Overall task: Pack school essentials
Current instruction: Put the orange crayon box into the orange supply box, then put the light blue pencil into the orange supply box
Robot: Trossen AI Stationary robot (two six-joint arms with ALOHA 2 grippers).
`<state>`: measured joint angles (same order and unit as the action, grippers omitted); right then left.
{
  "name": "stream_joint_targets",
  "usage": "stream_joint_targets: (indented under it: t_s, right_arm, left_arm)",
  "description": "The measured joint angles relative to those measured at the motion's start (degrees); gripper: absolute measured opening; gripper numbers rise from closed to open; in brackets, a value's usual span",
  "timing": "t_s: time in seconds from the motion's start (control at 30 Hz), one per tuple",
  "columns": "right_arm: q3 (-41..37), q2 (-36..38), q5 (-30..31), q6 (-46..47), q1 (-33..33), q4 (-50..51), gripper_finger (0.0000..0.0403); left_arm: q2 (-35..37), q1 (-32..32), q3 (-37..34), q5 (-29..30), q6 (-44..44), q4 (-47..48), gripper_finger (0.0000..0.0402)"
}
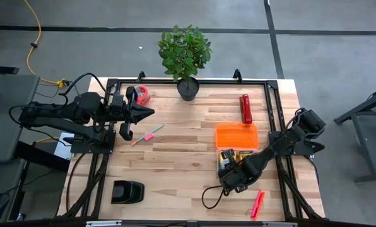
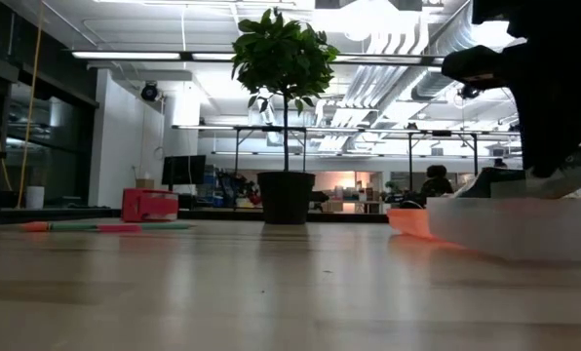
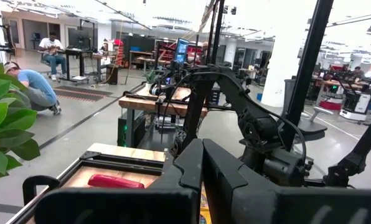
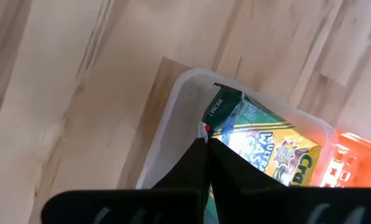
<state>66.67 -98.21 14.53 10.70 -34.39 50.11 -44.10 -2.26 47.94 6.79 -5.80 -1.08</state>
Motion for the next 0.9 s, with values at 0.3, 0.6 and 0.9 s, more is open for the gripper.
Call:
stream_joint_targets:
  t_s: [0.3,0.6,0.9]
  right_arm:
    - [0.0,0.0,-0.2,3.85,0.02,0.04,0.006]
    - [-0.02,2.93,-1.57,2.8,1.44,5.78,0.0164]
    - [-11.08,31.71,1.05,25.33,6.86,2.97,0.0172]
  left_arm:
    - [0.0,0.0,0.0,0.0,0.0,0.02,0.0]
    - [0.0,0.0,0.0,0.02,0.0,0.02,0.0]
    - [-0.02,0.0,0.0,0.03,0.0,1.1,0.0]
